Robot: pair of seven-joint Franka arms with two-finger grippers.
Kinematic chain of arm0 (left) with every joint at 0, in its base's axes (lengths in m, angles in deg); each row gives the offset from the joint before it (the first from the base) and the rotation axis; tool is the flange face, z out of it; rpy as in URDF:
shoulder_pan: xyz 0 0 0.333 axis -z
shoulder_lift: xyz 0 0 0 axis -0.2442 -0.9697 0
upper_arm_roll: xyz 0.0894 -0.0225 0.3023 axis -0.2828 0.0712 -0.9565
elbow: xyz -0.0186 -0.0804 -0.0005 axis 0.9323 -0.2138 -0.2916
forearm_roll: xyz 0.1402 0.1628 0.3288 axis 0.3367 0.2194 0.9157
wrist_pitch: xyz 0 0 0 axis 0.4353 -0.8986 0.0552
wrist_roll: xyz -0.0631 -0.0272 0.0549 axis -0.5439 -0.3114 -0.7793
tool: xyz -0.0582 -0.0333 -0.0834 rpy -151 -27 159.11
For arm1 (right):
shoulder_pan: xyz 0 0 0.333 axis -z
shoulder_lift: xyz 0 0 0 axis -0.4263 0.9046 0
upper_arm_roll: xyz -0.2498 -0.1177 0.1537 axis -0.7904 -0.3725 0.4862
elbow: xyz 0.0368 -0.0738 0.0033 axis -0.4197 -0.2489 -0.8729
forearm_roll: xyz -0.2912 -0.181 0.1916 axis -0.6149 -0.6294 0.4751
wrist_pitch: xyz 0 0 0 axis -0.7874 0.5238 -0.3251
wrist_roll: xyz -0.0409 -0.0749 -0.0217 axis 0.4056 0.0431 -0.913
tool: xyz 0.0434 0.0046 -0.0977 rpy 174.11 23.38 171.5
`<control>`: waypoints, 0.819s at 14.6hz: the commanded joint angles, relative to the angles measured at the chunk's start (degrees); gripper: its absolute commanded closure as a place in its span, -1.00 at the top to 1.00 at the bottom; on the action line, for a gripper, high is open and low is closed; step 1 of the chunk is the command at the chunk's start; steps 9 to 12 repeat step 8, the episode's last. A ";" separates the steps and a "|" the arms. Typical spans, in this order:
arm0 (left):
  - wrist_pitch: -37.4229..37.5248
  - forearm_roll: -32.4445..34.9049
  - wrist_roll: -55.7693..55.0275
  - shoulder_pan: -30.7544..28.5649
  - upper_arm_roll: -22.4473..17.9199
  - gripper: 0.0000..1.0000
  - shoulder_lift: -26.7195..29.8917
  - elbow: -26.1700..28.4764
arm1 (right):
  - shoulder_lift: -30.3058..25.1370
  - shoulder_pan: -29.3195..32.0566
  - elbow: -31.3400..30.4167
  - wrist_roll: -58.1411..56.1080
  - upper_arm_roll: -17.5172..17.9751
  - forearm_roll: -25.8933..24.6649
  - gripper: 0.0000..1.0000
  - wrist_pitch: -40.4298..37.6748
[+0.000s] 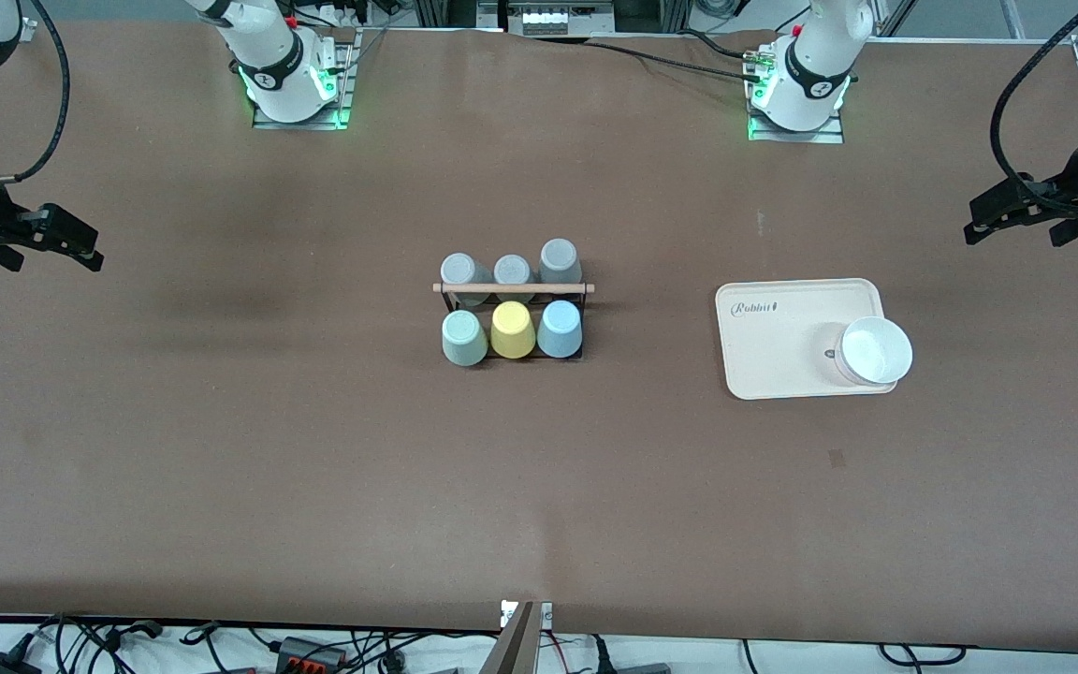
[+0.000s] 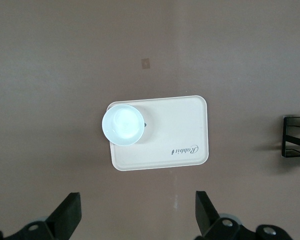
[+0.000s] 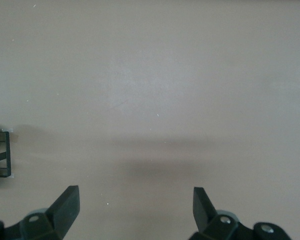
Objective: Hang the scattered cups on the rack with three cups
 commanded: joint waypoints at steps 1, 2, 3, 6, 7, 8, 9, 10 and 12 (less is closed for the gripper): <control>0.10 0.28 -1.00 -0.18 2.05 1.00 1.53 0.93 | -2.11 -0.24 -1.36 -0.72 0.29 -0.01 1.00 -1.16; 0.10 0.28 -1.88 -0.18 2.22 1.00 1.53 0.93 | -2.20 -0.24 -1.45 -0.98 0.29 -0.10 1.00 -1.25; 0.10 0.28 -2.41 -0.09 2.31 1.00 1.62 0.93 | -2.20 -0.24 -1.45 -1.16 0.29 -0.36 1.00 -1.25; 0.10 0.20 -2.33 -0.09 2.23 1.00 1.53 0.93 | -2.20 -0.24 -1.54 -1.25 0.38 -0.45 1.00 -1.33; -0.07 0.20 -2.24 -0.35 2.14 1.00 1.53 0.93 | -2.20 -0.24 -1.54 -1.16 0.38 -0.45 1.00 -1.42; -0.16 0.20 -1.98 -0.70 2.14 1.00 1.44 0.84 | -2.20 -0.24 -1.45 -1.07 0.29 -0.45 1.00 -1.68; -0.16 0.20 -1.98 -0.70 2.14 1.00 1.44 0.84 | -2.20 -0.24 -1.45 -1.07 0.29 -0.45 1.00 -1.68; -0.16 0.20 -1.98 -0.70 2.14 1.00 1.44 0.84 | -2.20 -0.24 -1.45 -1.07 0.29 -0.45 1.00 -1.68; -0.16 0.20 -1.98 -0.70 2.14 1.00 1.44 0.84 | -2.20 -0.24 -1.45 -1.07 0.29 -0.45 1.00 -1.68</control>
